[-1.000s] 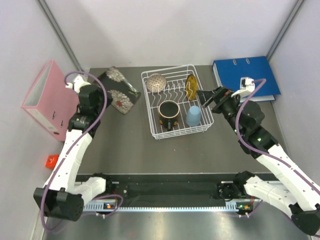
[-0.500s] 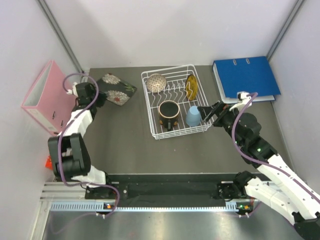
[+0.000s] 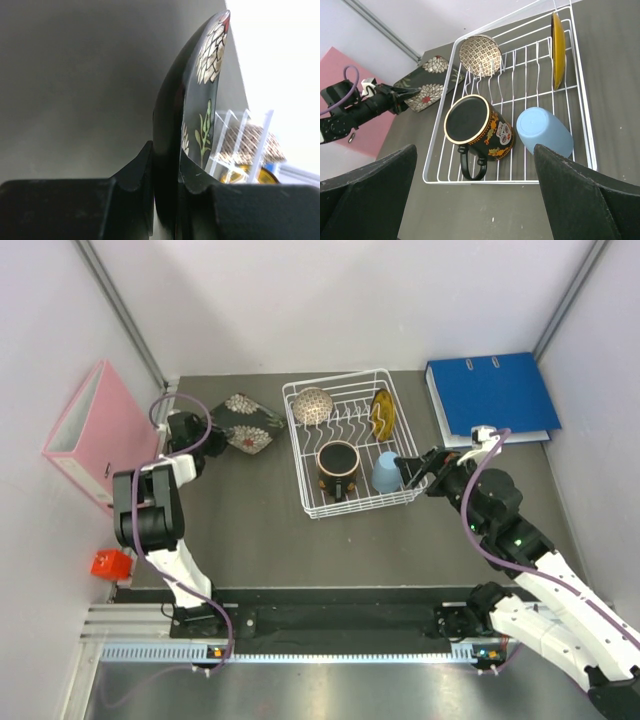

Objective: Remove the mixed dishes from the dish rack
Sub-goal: Place the plate at the center of the board.

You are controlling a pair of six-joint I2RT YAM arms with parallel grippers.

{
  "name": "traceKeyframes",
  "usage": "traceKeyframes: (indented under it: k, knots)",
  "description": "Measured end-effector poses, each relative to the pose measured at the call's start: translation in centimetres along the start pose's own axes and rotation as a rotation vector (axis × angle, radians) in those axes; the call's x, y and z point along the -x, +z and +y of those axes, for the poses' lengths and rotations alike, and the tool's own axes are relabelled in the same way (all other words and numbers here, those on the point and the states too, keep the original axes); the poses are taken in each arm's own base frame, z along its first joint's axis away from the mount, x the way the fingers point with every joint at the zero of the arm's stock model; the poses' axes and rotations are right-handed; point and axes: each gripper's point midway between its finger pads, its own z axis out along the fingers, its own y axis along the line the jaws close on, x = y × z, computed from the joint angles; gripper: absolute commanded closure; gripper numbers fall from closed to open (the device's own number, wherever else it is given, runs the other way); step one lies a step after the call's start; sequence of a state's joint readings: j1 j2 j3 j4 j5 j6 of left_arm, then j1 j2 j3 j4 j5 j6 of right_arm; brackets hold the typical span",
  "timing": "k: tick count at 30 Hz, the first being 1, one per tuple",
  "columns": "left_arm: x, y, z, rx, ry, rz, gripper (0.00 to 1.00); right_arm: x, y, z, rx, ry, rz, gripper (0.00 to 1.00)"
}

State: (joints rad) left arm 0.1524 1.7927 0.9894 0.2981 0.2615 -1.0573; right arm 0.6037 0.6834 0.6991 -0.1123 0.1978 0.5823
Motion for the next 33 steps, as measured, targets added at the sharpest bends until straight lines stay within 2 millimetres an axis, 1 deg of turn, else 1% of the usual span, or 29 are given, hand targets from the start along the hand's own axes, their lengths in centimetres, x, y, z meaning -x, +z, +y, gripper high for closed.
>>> traceKeyframes:
  k: [5,7,9,13,14,16,17,18,19,20,23,24,28,29,31,33]
  knots:
    - [0.9,2.1,1.5,0.071,0.023,-0.011,1.00,0.0,0.0,0.0,0.000,-0.004,0.001,0.00]
    - [0.9,2.8,2.3,0.106,0.016,-0.001,1.00,0.0,0.0,0.0,0.000,-0.004,0.001,0.00]
    - [1.0,3.5,2.1,0.109,0.012,0.012,1.00,-0.1,0.1,-0.1,-0.002,-0.005,0.004,0.00]
    - [1.7,4.0,1.8,0.122,0.025,0.007,1.00,-0.5,0.4,-0.3,-0.011,-0.007,0.017,0.00]
    - [1.7,4.1,1.8,0.126,0.026,0.010,0.96,-0.6,0.4,-0.3,-0.012,-0.008,0.019,0.00]
    - [1.8,4.2,1.8,0.136,0.023,0.018,0.84,-0.9,0.5,-0.5,-0.017,-0.010,0.026,0.00]
    - [1.8,4.2,1.8,0.143,0.023,0.022,0.71,-0.9,0.5,-0.5,-0.019,-0.010,0.028,0.01]
    - [1.9,4.2,1.7,0.148,0.025,0.023,0.67,-1.0,0.6,-0.5,-0.020,-0.010,0.030,0.00]
    - [1.9,4.1,1.8,0.154,0.029,0.023,0.64,-1.1,0.7,-0.6,-0.021,-0.010,0.032,0.00]
    - [1.9,4.1,2.0,0.166,0.035,0.021,0.58,-1.1,0.7,-0.6,-0.023,-0.011,0.035,0.00]
    - [1.7,3.6,4.0,0.244,0.041,0.028,0.51,-1.4,0.9,-0.7,-0.028,-0.008,0.042,0.00]
    - [1.7,3.5,4.4,0.263,0.042,0.031,0.45,-1.5,1.0,-0.7,-0.030,-0.007,0.045,0.00]
    - [1.1,2.7,6.4,0.346,0.045,0.052,0.43,-1.7,1.3,-0.8,-0.032,-0.007,0.051,0.00]
    - [1.1,2.5,6.5,0.356,0.047,0.055,0.26,-1.7,1.3,-0.8,-0.033,-0.007,0.051,0.00]
    - [1.2,2.0,6.8,0.391,0.060,0.059,0.25,-1.7,1.2,-0.7,-0.032,-0.006,0.050,0.00]
    - [1.8,1.7,6.2,0.404,0.067,0.047,0.25,-1.6,1.2,-0.7,-0.031,-0.006,0.049,0.00]
